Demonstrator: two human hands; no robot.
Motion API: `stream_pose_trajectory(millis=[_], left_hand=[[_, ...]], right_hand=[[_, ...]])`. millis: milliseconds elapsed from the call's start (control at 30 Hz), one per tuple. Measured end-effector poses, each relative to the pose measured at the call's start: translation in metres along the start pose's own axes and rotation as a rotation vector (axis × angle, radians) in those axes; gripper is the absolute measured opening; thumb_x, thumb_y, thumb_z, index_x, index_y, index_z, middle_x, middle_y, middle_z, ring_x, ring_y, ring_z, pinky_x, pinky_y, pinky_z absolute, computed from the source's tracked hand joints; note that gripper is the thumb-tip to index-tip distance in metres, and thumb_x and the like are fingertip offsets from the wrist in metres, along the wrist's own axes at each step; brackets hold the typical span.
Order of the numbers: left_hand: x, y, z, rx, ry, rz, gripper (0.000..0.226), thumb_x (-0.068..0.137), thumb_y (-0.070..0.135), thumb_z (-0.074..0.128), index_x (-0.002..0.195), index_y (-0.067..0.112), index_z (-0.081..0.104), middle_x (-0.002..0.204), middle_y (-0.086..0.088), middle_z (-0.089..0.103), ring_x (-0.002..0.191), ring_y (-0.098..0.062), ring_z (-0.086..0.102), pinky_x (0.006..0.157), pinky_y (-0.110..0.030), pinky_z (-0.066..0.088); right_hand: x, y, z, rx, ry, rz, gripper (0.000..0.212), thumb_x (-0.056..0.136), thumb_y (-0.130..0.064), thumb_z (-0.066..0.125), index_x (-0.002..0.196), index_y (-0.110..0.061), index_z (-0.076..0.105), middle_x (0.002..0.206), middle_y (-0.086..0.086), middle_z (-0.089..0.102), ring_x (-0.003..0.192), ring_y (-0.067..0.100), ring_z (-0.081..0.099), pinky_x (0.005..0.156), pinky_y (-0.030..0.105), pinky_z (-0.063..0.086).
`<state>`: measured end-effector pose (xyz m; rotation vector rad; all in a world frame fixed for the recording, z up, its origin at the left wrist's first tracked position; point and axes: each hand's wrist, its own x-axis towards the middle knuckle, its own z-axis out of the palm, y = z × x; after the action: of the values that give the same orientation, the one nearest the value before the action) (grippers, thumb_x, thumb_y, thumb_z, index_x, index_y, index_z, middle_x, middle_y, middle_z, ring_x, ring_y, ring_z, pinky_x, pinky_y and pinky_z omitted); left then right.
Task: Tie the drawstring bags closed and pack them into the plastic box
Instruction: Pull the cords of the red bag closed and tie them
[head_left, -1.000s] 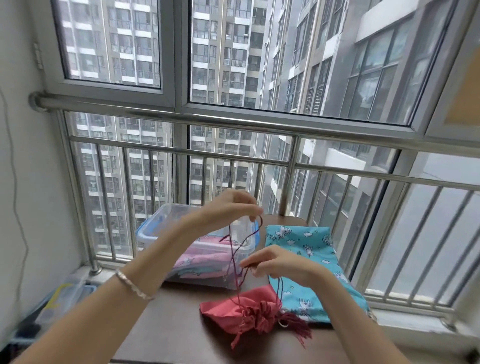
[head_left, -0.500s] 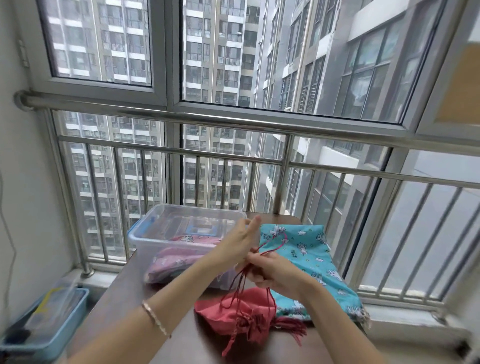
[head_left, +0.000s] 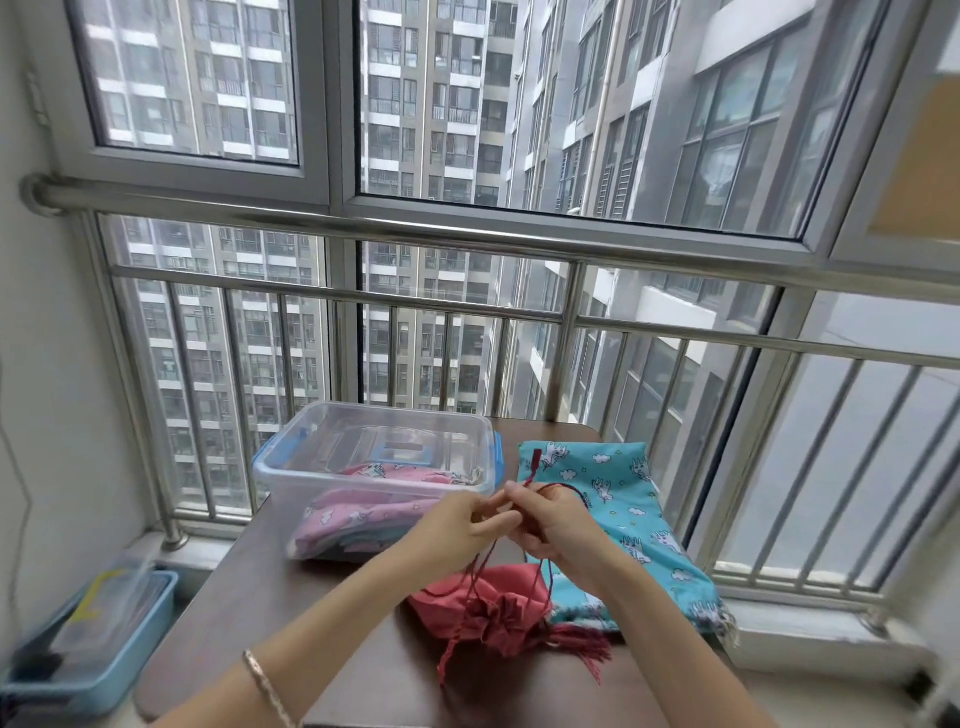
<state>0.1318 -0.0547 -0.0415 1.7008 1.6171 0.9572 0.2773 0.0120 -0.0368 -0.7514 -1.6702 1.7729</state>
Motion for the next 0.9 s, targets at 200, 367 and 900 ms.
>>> stream_pose_trajectory(millis=[200, 367, 900], left_hand=[[-0.001, 0.0, -0.009, -0.324, -0.111, -0.177, 0.037, 0.094, 0.044, 0.055, 0.065, 0.023, 0.063, 0.052, 0.008, 0.027, 0.047, -0.009, 0.02, 0.043, -0.022, 0.016], [-0.003, 0.0, -0.024, -0.499, -0.094, -0.305, 0.037, 0.098, 0.033, 0.046, 0.063, 0.022, 0.049, 0.055, 0.007, 0.036, 0.042, -0.006, 0.029, 0.038, -0.015, 0.021], [0.005, -0.002, -0.03, -0.057, -0.004, -0.096, 0.039, 0.096, 0.029, 0.053, 0.059, 0.017, 0.051, 0.046, 0.009, 0.033, 0.038, -0.004, 0.026, 0.043, -0.022, 0.021]], right_hand=[[-0.004, -0.008, -0.004, -0.198, 0.046, 0.092, 0.033, 0.093, -0.038, 0.061, 0.082, -0.007, 0.061, 0.053, 0.005, 0.054, 0.04, 0.009, 0.038, 0.037, 0.015, 0.024], [-0.01, -0.003, -0.014, -0.394, -0.016, 0.086, 0.017, 0.085, -0.011, 0.067, 0.095, -0.009, 0.054, 0.073, 0.003, 0.059, 0.051, 0.01, 0.046, 0.044, 0.018, 0.035], [0.012, 0.014, -0.008, -0.079, -0.173, 0.008, 0.016, 0.092, 0.006, 0.055, 0.092, -0.008, 0.065, 0.09, 0.014, 0.061, 0.061, 0.012, 0.057, 0.055, 0.023, 0.05]])
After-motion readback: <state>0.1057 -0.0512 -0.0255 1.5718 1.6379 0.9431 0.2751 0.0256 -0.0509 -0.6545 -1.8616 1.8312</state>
